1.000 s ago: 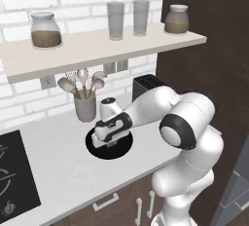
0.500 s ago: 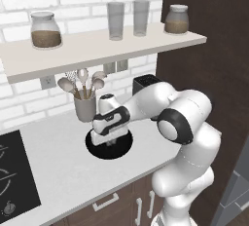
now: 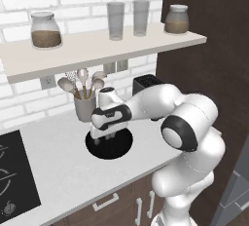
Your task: Grab a lemon wedge from the fridge and one ice cube from the ice bowl, and put them in the glass of lemonade.
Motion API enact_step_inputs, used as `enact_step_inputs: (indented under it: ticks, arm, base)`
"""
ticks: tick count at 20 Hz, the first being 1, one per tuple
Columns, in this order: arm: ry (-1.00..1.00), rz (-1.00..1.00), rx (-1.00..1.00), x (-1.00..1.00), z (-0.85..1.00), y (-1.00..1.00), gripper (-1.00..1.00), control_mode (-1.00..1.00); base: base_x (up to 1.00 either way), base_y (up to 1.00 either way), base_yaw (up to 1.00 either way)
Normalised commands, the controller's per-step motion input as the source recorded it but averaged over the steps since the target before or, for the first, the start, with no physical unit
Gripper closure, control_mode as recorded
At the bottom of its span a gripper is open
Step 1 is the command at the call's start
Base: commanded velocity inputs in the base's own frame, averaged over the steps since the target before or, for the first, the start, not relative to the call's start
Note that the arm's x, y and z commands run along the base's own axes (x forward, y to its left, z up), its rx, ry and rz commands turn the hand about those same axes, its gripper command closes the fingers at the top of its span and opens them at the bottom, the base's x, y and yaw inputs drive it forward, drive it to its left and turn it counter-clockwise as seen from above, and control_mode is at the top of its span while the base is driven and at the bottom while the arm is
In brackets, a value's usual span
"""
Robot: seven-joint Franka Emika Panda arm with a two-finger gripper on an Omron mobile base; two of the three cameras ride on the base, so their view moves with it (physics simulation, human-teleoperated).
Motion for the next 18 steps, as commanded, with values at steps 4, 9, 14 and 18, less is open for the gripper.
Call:
enact_step_inputs:
  ticks: [4, 9, 14, 18]
  arm:
    - [-0.09, 0.00, 0.02, 0.00, 0.19, -0.03, 1.00, -1.00]
    - [-0.04, 0.00, 0.02, 0.00, 0.15, -0.05, 1.00, -1.00]
    - [-0.04, 0.00, 0.01, 0.00, 0.09, -0.02, 1.00, -1.00]
    - [-0.09, 0.00, 0.03, -0.05, 0.22, -0.05, 1.00, -1.00]
  base:
    - [0.00, 0.00, 0.00]
    - [0.00, 0.00, 0.00]
    - [0.00, 0.00, 0.00]
    - [0.00, 0.00, 0.00]
